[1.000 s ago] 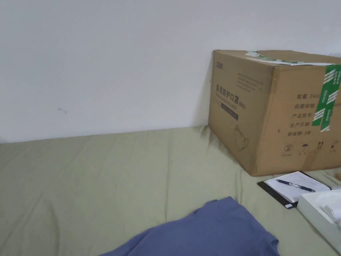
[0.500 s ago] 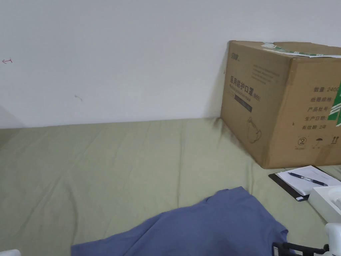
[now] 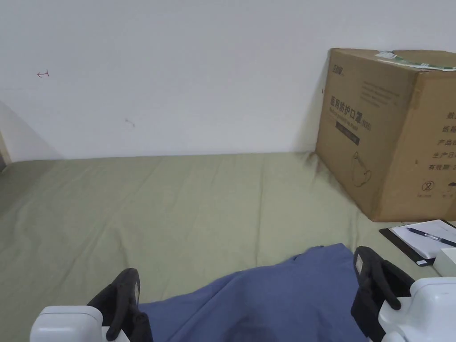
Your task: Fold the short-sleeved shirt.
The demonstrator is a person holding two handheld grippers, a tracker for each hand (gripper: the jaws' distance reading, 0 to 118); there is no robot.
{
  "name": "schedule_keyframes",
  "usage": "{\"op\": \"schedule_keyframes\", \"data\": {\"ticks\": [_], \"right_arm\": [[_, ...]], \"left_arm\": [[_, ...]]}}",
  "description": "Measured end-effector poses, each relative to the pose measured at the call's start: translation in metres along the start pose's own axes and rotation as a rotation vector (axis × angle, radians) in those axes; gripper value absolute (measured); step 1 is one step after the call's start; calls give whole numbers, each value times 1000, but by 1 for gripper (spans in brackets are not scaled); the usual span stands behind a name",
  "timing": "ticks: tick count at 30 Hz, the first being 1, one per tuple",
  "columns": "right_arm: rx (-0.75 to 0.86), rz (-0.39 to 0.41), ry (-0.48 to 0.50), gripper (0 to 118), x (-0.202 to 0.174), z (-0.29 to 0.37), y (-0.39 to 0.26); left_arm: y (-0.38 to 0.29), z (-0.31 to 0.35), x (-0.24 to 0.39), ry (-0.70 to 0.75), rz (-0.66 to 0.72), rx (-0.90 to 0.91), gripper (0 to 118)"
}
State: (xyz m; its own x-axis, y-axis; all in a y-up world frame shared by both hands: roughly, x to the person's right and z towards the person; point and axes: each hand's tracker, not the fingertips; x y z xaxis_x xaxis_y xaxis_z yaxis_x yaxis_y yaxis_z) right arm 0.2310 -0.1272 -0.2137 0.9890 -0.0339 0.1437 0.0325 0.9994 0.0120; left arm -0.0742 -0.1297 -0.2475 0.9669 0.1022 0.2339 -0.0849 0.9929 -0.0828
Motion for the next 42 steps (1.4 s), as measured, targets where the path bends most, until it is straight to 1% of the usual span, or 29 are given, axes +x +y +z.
{"op": "schedule_keyframes", "data": {"ticks": [2,4,6,7,9,11,12,13,14,15,16,18,20,23,24,25,26,27,28,29,30,31,32,33,35,36,38,40,42], "right_arm": [[-1,-7,2,0,9,-3,5],[-8,4,7,0,14,-6,10],[-26,14,22,0,22,-7,12],[-39,19,29,0,24,-8,13],[-74,30,46,0,28,-11,12],[-115,23,48,0,30,-16,9],[-133,11,50,0,31,-18,7],[-163,-14,62,0,31,-21,3],[-191,-32,71,0,32,-25,0],[-213,-41,74,0,33,-28,-3],[-233,-39,72,0,34,-32,-7],[-259,-28,68,0,34,-39,-15],[-288,-15,69,0,37,-46,-24],[-345,-6,63,0,36,-57,-36],[-360,-9,62,0,36,-60,-39],[-373,-15,60,0,35,-62,-43],[-383,-23,59,0,35,-64,-46],[-392,-31,59,0,35,-66,-48],[-398,-38,58,0,36,-67,-50],[-401,-41,57,0,34,-67,-52],[-405,-42,57,0,33,-67,-53],[-411,-41,57,0,33,-68,-55],[-416,-40,56,0,33,-67,-56],[-421,-40,55,0,31,-66,-56],[-425,-51,64,0,32,-63,-55],[-422,-63,71,0,35,-62,-54],[-407,-133,105,0,46,-66,-49],[-404,-179,111,0,72,-89,-36],[-401,-237,77,0,100,-122,-23]], "left_arm": [[12,-10,-12,8,30,-29,0],[26,-37,-34,17,92,-129,0],[40,-82,-64,0,177,-334,0],[39,-112,-81,3,238,-476,0],[25,-169,-105,-27,245,-809,0],[-9,-218,-125,-93,282,-1020,0],[-24,-232,-132,-83,302,-1043,19],[-42,-244,-138,-63,332,-1058,56],[-59,-253,-143,-39,360,-1072,96],[-73,-263,-146,-8,366,-1099,117],[-89,-273,-149,9,373,-1121,113],[-103,-281,-151,14,363,-1053,113],[-119,-295,-149,29,342,-1080,113],[-137,-316,-140,55,267,-1154,113],[-142,-320,-137,50,243,-1170,112],[-147,-322,-133,40,200,-1183,106],[-152,-323,-126,54,144,-1190,97],[-156,-320,-117,102,50,-1195,89],[-157,-315,-110,107,-28,-1170,86],[-154,-309,-103,114,-52,-1131,79],[-151,-304,-95,111,-51,-1101,63],[-147,-298,-88,96,-70,-1077,40],[-145,-293,-81,61,-88,-1055,8],[-144,-291,-76,18,-104,-1039,1],[-137,-287,-74,30,-152,-993,1],[-134,-285,-78,22,-131,-980,1],[-123,-280,-87,-1,-39,-913,1],[-107,-272,-98,14,-6,-829,1],[-93,-265,-104,13,13,-768,1]]}}
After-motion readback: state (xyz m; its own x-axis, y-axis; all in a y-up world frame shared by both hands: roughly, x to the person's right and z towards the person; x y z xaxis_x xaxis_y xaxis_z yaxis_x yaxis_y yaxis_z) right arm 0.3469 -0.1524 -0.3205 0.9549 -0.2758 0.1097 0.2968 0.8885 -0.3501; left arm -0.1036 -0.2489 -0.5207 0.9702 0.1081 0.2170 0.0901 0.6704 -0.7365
